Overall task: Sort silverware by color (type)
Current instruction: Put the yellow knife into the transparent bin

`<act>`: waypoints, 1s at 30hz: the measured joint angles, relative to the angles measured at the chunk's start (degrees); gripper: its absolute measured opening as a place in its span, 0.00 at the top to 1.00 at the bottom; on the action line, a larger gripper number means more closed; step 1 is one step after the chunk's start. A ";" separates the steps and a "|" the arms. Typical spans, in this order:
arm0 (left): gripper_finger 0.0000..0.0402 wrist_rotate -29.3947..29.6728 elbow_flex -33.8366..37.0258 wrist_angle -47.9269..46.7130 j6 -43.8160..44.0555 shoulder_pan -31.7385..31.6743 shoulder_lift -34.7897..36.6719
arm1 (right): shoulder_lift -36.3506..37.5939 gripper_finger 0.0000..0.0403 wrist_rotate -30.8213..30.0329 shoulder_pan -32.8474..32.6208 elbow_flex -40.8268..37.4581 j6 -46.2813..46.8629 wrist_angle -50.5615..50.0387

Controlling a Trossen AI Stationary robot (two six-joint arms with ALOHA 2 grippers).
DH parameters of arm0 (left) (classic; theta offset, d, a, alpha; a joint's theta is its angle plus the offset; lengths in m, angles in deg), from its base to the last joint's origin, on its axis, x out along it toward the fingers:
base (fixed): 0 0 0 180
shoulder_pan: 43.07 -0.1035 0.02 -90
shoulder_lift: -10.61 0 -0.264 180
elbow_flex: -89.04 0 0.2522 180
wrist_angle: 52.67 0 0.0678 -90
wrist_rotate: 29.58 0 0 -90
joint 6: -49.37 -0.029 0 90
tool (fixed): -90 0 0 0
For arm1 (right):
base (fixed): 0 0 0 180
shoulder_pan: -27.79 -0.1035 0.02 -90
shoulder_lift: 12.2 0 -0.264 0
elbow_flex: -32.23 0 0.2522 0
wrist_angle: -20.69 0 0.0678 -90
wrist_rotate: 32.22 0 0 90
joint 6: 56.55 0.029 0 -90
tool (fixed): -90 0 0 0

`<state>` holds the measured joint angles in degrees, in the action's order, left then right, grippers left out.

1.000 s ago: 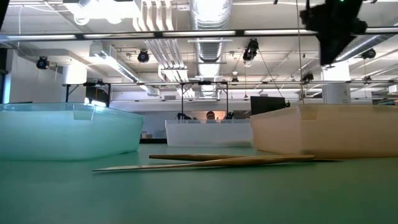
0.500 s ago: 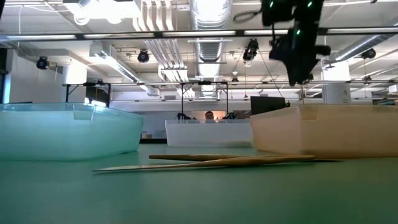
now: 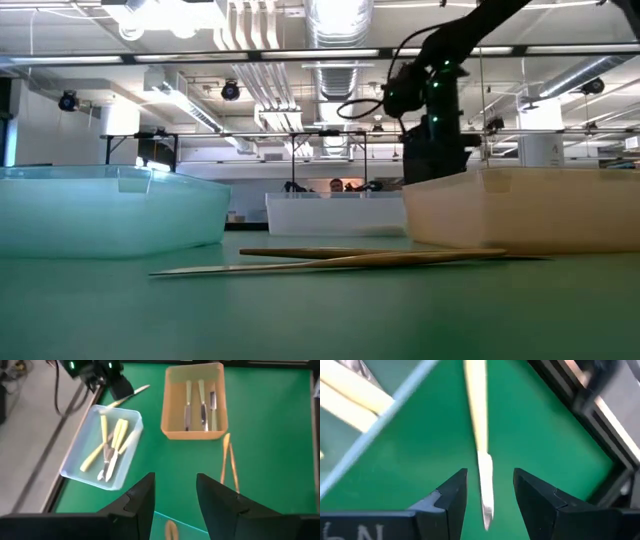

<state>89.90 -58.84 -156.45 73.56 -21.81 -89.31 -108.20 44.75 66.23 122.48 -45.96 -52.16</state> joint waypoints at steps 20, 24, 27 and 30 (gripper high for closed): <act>0.68 11.18 0.00 0.00 0.79 -2.86 0.44 | -16.11 0.63 10.10 8.03 7.52 -12.35 5.66; 0.68 11.20 0.00 0.00 0.78 -3.77 0.44 | -17.33 0.63 10.26 8.76 7.56 -14.29 6.30; 0.68 11.26 0.00 0.00 0.78 -4.31 0.44 | -18.39 0.63 11.39 9.56 7.69 -14.80 6.54; 0.68 11.63 0.00 0.00 0.78 -4.57 0.42 | -19.26 0.63 13.71 10.17 7.75 -15.31 6.58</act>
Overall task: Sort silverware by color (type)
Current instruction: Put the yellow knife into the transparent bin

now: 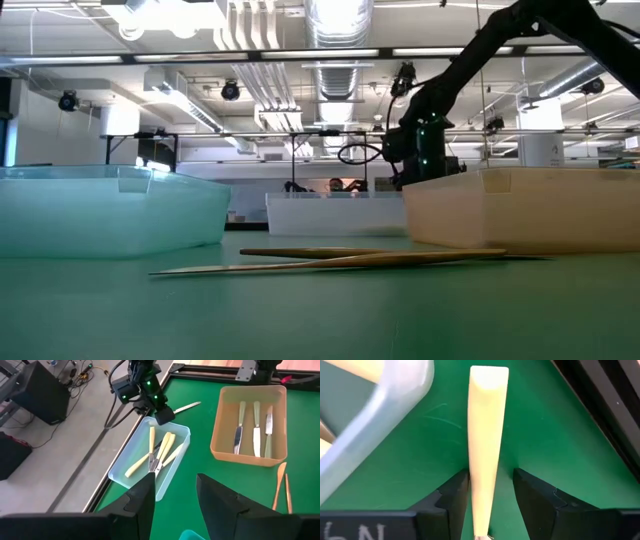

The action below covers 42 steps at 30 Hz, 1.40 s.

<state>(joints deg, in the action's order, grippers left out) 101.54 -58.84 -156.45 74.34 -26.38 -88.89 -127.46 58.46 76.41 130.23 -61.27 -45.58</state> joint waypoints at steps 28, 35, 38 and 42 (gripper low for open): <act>0.68 0.56 0.00 0.00 2.10 -0.31 0.00 | 17.32 0.89 5.95 5.62 -0.50 -2.39 -9.07; 0.68 0.57 0.00 0.00 2.12 -0.31 0.00 | 26.79 0.89 21.55 1.43 -0.49 3.10 6.75; 0.68 0.55 0.00 0.00 2.12 -0.31 0.00 | 28.76 0.89 21.82 -1.76 -0.66 4.50 16.73; 0.68 0.55 0.00 0.00 1.62 -0.31 0.00 | 27.58 0.89 21.86 -6.28 -0.91 5.60 27.72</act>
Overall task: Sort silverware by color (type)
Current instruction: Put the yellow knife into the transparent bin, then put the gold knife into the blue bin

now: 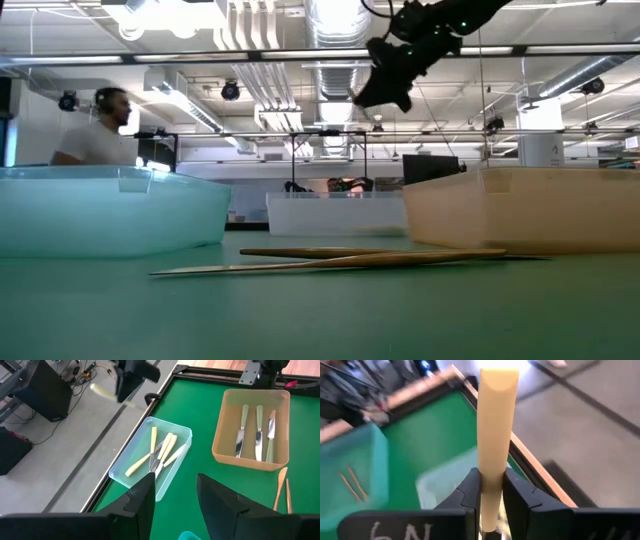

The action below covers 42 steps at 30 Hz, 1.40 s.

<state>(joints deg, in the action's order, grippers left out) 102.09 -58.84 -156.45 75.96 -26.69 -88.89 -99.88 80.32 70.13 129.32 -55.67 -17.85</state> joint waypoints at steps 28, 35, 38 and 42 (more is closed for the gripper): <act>0.68 -12.62 0.00 0.00 -1.84 0.39 1.52 | -3.77 0.54 4.85 -9.05 0.00 1.27 -16.32; 0.68 -20.52 0.00 0.01 -5.69 1.26 1.90 | 2.40 0.56 -0.59 -21.74 0.04 3.95 -30.17; 0.68 -23.45 0.30 0.01 -6.71 2.35 2.05 | 4.22 0.57 -5.65 -28.80 0.04 7.12 -33.53; 0.68 -23.93 3.27 0.04 -8.89 4.22 2.10 | 6.84 0.59 -12.12 -36.75 0.04 13.71 -37.20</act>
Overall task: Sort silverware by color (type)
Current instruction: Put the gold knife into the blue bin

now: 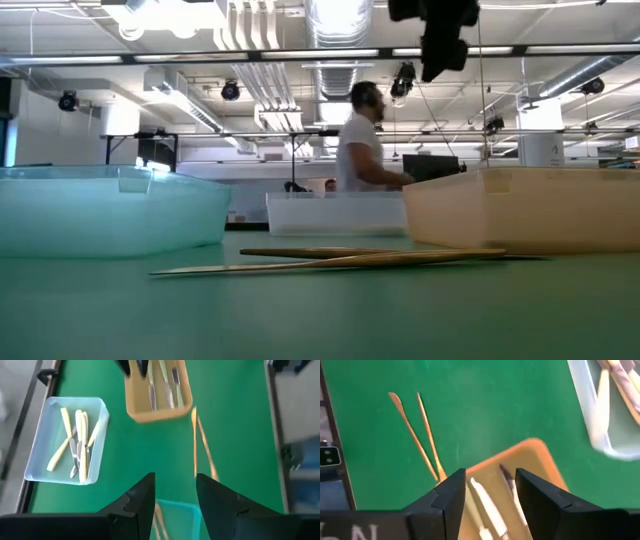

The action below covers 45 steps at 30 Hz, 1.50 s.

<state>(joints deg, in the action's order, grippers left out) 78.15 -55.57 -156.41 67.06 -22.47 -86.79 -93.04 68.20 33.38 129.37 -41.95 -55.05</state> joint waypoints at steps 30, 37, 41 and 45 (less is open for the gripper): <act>0.68 -13.90 34.20 52.16 10.43 -1.16 -7.30 | 3.59 0.65 -5.47 -27.85 -0.04 18.79 -14.96; 0.68 -13.77 32.90 55.06 14.66 -0.82 -17.89 | 3.59 0.65 -5.55 -31.64 -0.04 19.42 -17.85; 0.68 -13.81 30.05 52.91 14.45 -0.64 -23.68 | 3.59 0.66 -5.97 -32.55 -0.04 20.67 -18.48; 0.68 -12.01 25.33 48.88 11.17 -0.37 -28.77 | 3.59 0.67 -6.02 -32.85 -0.04 20.82 -18.59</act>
<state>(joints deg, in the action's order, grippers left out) 66.14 -30.25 -107.53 78.23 -22.84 -115.56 -89.45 62.18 0.52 129.32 -21.14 -73.64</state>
